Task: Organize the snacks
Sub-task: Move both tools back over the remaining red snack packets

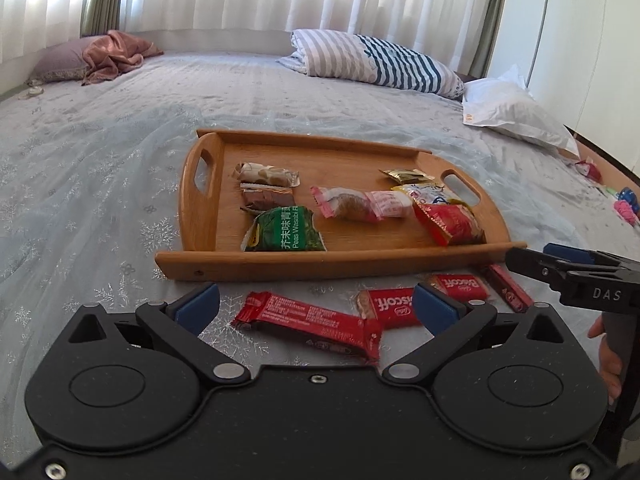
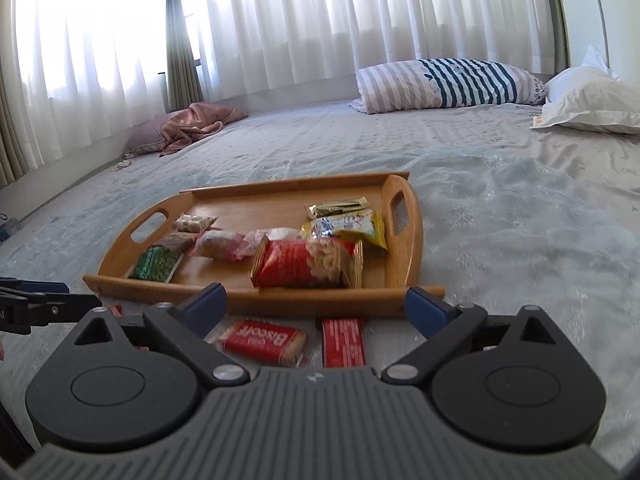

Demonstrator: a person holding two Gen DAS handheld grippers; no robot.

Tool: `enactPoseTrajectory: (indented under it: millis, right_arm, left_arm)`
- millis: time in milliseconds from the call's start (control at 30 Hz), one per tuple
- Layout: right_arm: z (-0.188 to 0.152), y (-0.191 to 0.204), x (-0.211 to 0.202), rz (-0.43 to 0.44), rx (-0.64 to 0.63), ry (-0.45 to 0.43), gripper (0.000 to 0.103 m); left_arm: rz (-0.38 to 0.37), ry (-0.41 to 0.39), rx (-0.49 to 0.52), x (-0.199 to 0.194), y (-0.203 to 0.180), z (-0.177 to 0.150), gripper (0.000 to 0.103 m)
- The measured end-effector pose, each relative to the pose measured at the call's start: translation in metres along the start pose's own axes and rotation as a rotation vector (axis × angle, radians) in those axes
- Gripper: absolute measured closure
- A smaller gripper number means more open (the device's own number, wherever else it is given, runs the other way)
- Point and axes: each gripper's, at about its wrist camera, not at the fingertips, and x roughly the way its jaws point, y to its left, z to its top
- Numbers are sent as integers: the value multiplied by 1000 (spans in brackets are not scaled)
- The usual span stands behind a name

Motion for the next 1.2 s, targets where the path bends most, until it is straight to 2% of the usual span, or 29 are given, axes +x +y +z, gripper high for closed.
enactPoseTrajectory:
  millis: [133, 300, 500, 733, 1200]
  right_arm:
    - [-14, 4, 0, -50, -17, -1, 2]
    - [-28, 8, 0, -94, -52, -21, 3]
    - [-35, 13, 6, -113, -70, -40, 17]
    - [-44, 15, 11, -114, -93, -24, 33]
    - [-49, 12, 15, -106, -93, -23, 36]
  left_arm:
    - [18, 2, 5, 12, -1, -10, 0]
    - [27, -36, -2, 20, 0, -16, 0]
    - [24, -41, -34, 27, 1, -23, 0]
    - [62, -45, 26, 34, -3, -29, 0]
    - [56, -9, 36, 47, 2, -26, 2]
